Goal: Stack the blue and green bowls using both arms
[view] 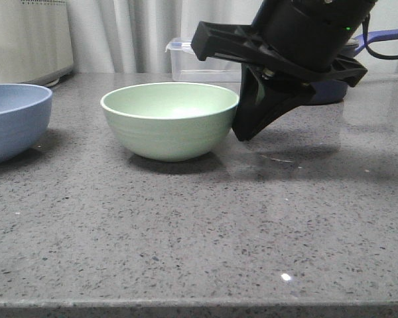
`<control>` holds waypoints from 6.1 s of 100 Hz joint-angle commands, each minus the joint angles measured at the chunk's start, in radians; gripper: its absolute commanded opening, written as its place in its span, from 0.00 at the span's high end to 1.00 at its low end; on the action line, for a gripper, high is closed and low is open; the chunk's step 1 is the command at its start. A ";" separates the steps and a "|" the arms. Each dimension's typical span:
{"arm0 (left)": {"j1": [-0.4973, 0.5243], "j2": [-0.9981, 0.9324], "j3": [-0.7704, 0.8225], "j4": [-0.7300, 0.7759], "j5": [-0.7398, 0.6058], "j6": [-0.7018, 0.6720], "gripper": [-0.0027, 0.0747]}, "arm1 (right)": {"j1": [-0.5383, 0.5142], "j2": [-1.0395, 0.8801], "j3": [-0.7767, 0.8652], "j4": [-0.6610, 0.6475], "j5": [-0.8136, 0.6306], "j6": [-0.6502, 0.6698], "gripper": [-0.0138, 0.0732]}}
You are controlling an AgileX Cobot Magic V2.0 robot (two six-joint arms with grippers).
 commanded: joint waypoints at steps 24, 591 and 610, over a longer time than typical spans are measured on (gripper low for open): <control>0.005 0.030 -0.037 -0.017 -0.033 -0.011 0.53 | -0.002 -0.034 -0.023 0.010 -0.038 -0.012 0.92; -0.008 -0.835 0.540 -0.006 -0.427 0.052 0.99 | -0.386 -1.190 0.630 -0.154 -0.168 -0.011 0.92; -0.008 -0.931 0.614 -0.006 -0.464 0.052 0.99 | -0.386 -1.190 0.630 -0.154 -0.168 -0.011 0.92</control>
